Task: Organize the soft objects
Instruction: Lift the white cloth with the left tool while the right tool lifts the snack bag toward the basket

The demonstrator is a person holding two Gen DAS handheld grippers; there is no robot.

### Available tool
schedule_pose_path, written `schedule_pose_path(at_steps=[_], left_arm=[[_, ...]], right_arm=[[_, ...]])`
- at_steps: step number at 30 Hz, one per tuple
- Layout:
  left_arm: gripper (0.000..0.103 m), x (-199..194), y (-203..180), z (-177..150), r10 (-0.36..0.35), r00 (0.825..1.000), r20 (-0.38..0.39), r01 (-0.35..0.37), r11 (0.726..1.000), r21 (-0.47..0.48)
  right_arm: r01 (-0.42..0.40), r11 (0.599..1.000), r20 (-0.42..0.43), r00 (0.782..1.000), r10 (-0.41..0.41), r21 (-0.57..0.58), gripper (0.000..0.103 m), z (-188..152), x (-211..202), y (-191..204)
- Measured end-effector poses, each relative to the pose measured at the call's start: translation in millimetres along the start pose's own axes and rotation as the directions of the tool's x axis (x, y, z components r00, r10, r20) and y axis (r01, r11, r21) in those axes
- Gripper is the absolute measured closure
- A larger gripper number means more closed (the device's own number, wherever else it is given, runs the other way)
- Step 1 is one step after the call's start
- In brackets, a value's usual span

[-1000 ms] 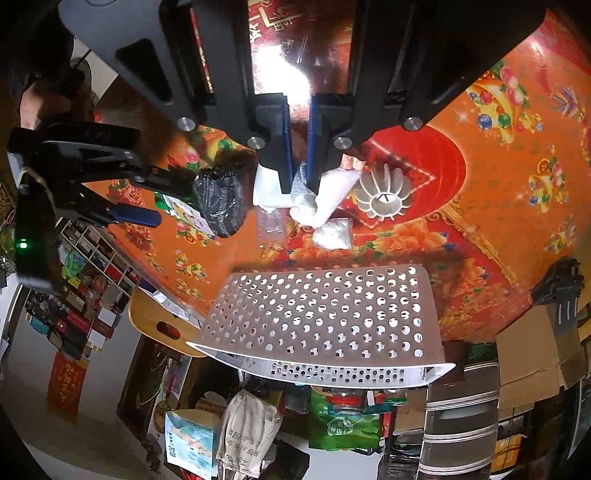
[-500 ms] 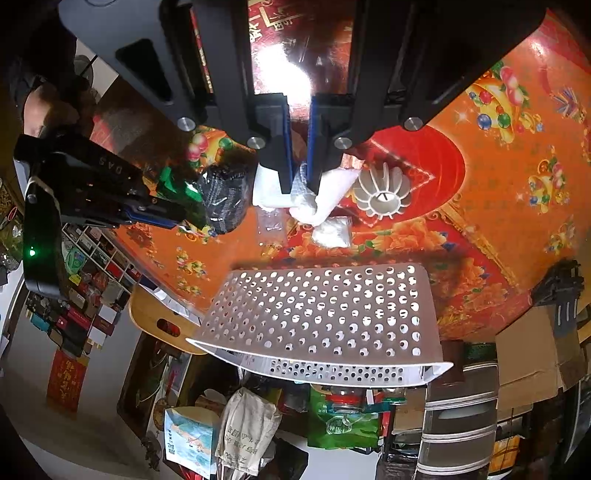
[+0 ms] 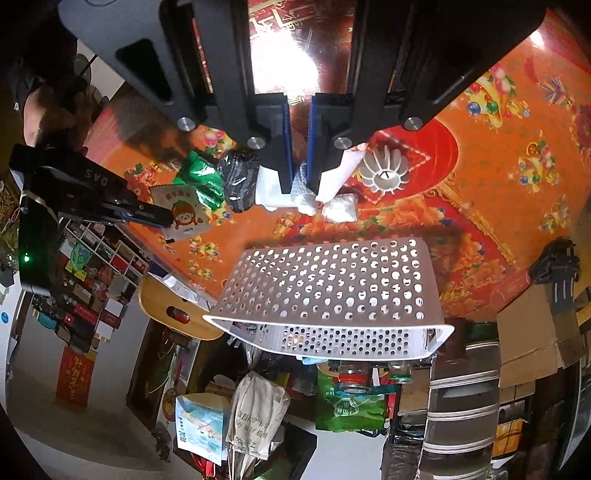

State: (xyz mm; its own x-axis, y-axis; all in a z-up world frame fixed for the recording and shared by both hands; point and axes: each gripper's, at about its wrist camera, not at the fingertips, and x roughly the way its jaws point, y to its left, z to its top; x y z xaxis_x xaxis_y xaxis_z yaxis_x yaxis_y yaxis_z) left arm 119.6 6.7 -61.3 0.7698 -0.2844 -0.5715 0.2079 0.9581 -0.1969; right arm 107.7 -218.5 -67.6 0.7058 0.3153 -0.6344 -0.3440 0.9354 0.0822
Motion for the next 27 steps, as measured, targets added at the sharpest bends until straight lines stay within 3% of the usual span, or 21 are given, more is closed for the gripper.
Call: schedule_pose_path(at_steps=[17,27], left_arm=[[0.097,-33,2,25,-0.005,0.998,0.066,0.006,1.000,-0.010],[0.097,-69,10,74,-0.025,0.987,0.160,0.029,0.999,-0.025]], right_arm=[[-0.051,0.998,0.080,0.996,0.048,0.033,0.103,26,-35,0],[-0.069,0.998,0.154,0.986,0.070,-0.012,0.103,70,-59,17]])
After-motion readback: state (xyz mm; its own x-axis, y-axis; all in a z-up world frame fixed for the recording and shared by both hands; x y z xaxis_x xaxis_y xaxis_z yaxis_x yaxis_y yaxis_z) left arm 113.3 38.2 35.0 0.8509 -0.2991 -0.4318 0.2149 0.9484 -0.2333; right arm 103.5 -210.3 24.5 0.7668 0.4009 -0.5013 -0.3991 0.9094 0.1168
